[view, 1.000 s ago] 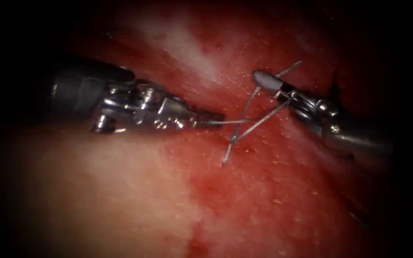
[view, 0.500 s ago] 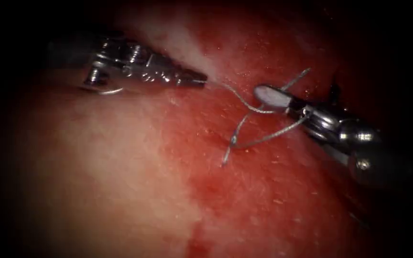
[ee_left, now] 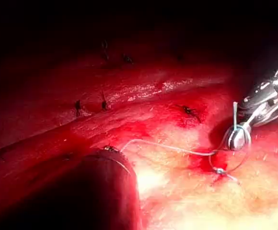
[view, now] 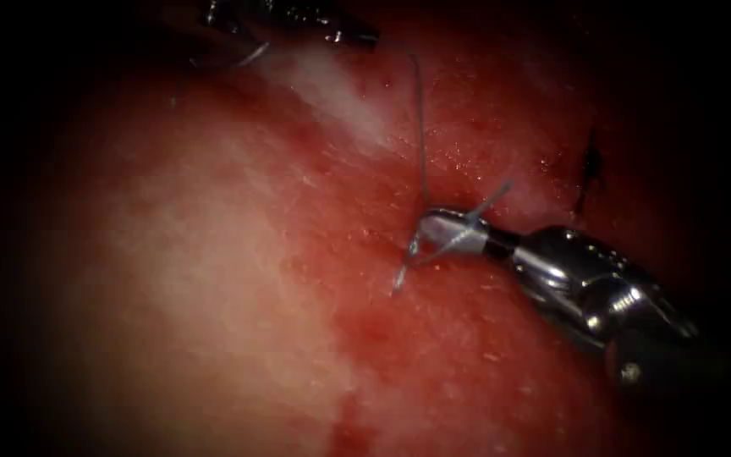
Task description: Wound Closure
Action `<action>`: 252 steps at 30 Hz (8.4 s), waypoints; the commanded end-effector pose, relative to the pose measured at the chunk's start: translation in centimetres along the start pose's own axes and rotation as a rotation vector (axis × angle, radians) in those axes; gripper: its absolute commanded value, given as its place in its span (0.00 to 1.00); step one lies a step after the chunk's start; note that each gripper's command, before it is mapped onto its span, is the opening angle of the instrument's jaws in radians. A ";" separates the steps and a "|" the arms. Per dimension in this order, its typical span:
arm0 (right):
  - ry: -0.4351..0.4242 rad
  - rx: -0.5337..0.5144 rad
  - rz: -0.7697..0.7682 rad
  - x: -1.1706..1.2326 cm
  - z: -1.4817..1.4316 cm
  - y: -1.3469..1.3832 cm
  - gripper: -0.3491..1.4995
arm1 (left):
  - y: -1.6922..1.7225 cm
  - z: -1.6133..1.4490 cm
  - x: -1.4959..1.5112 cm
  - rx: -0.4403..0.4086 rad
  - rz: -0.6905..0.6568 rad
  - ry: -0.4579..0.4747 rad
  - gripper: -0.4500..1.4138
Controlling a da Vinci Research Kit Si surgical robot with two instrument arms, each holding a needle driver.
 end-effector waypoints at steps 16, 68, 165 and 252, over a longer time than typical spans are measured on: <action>-0.086 0.051 -0.169 -0.42 0.06 -0.05 0.00 | -0.96 -0.03 -0.29 0.191 -0.185 0.147 0.00; -0.134 0.093 -0.464 -1.01 -0.24 -0.66 0.00 | -1.78 0.68 -0.81 0.336 -0.132 -0.026 0.00; -0.100 0.053 -0.359 0.05 0.54 0.38 0.96 | -0.52 -2.08 1.38 0.325 -0.129 0.249 0.00; -0.074 0.075 -0.551 0.14 0.53 0.43 0.42 | -0.21 -2.68 1.91 0.339 -0.127 0.367 0.00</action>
